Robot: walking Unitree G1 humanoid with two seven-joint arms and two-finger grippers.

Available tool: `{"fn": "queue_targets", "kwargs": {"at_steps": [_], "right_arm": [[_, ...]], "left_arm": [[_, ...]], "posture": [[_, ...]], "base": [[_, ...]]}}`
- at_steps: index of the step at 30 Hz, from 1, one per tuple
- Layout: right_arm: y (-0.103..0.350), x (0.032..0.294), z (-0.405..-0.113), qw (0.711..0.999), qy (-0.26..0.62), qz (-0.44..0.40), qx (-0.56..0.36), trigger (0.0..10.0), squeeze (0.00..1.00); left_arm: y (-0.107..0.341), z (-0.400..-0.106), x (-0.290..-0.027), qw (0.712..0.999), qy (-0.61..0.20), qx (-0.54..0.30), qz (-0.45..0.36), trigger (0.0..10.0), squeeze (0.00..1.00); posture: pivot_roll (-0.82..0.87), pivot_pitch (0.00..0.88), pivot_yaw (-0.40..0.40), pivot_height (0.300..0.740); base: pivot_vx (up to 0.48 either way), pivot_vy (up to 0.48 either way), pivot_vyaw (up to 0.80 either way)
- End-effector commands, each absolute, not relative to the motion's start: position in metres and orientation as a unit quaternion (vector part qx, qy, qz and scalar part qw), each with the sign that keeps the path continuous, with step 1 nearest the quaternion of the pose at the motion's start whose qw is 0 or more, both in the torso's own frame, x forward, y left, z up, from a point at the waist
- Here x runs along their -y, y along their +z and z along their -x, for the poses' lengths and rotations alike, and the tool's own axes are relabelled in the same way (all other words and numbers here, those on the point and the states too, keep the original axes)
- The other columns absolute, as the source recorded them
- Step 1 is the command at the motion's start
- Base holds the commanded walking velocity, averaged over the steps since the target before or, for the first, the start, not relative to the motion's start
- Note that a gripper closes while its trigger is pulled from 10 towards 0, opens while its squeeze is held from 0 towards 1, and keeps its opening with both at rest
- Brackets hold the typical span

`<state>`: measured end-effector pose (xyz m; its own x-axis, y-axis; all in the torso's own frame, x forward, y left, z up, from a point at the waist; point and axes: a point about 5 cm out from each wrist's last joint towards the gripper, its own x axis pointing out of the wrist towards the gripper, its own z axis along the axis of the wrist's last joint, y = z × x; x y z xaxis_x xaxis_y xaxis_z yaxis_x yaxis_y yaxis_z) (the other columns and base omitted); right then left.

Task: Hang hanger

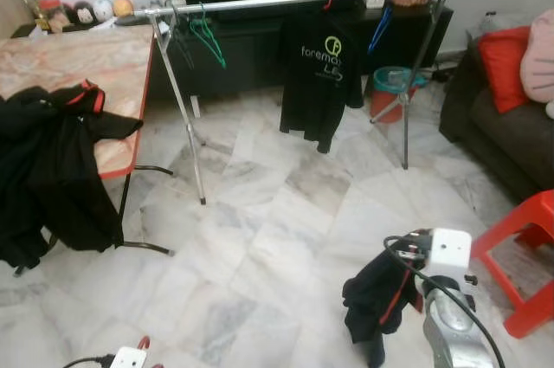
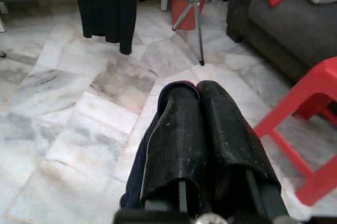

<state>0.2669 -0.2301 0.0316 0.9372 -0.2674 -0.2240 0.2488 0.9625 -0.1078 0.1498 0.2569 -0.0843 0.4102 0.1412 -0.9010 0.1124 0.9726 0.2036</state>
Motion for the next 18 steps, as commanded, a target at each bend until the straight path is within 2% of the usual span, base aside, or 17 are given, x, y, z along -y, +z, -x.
{"fn": "queue_targets", "kwargs": {"at_steps": [1, 18], "right_arm": [[0.0372, 0.2254, -0.2713, 0.986, -0.125, 0.034, -0.106, 10.0, 0.0], [0.0376, 0.2249, -0.272, 0.986, -0.124, 0.033, -0.106, 10.0, 0.0]], "left_arm": [[-0.0855, -0.1438, -0.2608, 0.825, 0.008, -0.551, -0.124, 10.0, 0.0], [-0.0854, -0.1441, -0.2606, 0.825, 0.008, -0.551, -0.124, 10.0, 0.0]], "posture": [[-0.16, 0.0, 0.006, 0.732], [-0.16, 0.0, 0.004, 0.732]], "base": [[-0.277, 0.0, 0.0], [-0.284, 0.0, 0.0]]}}
